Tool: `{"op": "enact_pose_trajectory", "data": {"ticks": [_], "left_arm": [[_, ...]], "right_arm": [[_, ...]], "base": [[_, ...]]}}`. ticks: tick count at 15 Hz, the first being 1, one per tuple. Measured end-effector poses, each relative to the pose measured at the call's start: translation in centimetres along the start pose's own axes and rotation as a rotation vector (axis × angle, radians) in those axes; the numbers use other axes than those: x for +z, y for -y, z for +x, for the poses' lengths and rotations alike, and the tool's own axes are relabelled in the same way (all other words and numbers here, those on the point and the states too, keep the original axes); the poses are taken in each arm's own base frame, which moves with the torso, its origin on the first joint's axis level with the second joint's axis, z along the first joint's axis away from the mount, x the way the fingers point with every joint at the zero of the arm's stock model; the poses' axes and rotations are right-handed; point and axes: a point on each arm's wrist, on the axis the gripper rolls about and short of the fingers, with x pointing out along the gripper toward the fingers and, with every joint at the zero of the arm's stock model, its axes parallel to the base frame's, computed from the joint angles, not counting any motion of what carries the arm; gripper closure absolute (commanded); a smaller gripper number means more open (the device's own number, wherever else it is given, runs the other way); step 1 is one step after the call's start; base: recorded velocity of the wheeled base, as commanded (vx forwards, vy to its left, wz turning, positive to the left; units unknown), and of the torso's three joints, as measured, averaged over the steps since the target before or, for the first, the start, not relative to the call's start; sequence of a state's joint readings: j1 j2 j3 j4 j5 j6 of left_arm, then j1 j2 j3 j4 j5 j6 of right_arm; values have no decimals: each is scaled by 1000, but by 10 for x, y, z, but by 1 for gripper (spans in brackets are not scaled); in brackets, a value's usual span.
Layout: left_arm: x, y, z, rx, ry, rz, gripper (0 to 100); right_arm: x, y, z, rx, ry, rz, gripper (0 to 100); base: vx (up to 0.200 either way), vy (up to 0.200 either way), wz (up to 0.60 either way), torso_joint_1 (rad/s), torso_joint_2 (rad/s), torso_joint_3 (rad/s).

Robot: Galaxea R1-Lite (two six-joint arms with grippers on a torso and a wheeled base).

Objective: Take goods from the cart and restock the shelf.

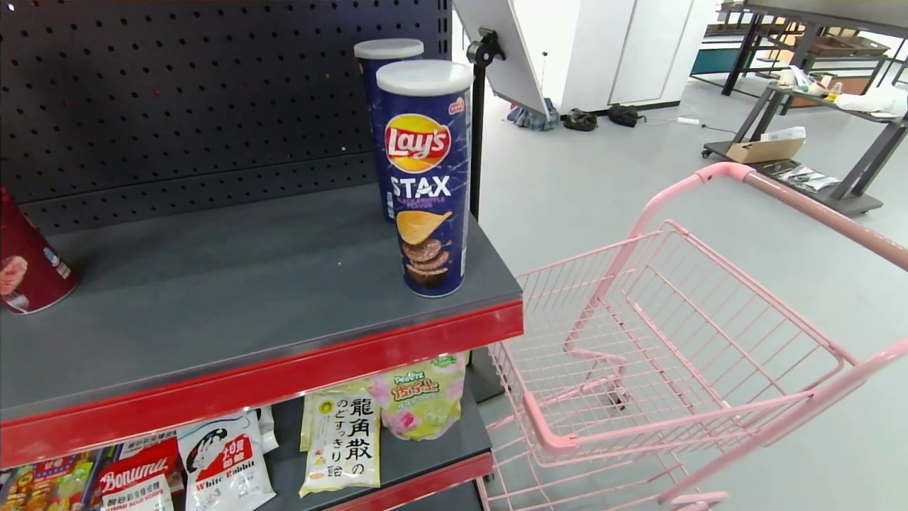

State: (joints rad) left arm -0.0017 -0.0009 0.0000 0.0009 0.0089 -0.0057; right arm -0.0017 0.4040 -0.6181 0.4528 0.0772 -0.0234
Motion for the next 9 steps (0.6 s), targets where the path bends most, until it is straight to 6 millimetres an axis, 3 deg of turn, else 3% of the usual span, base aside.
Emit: {"op": "enact_pose_trajectory", "data": {"ticks": [5,9], "left_arm": [[0,0,0,0,0,0,0],[0,0,0,0,1,0,0]], "right_arm": [[10,1,8,2,13,-6,100],[11,1,12,8,-5,-29,100]], "base": [[0,0,0,214,-593,-380],[0,0,0,184,-447,-278]]}}
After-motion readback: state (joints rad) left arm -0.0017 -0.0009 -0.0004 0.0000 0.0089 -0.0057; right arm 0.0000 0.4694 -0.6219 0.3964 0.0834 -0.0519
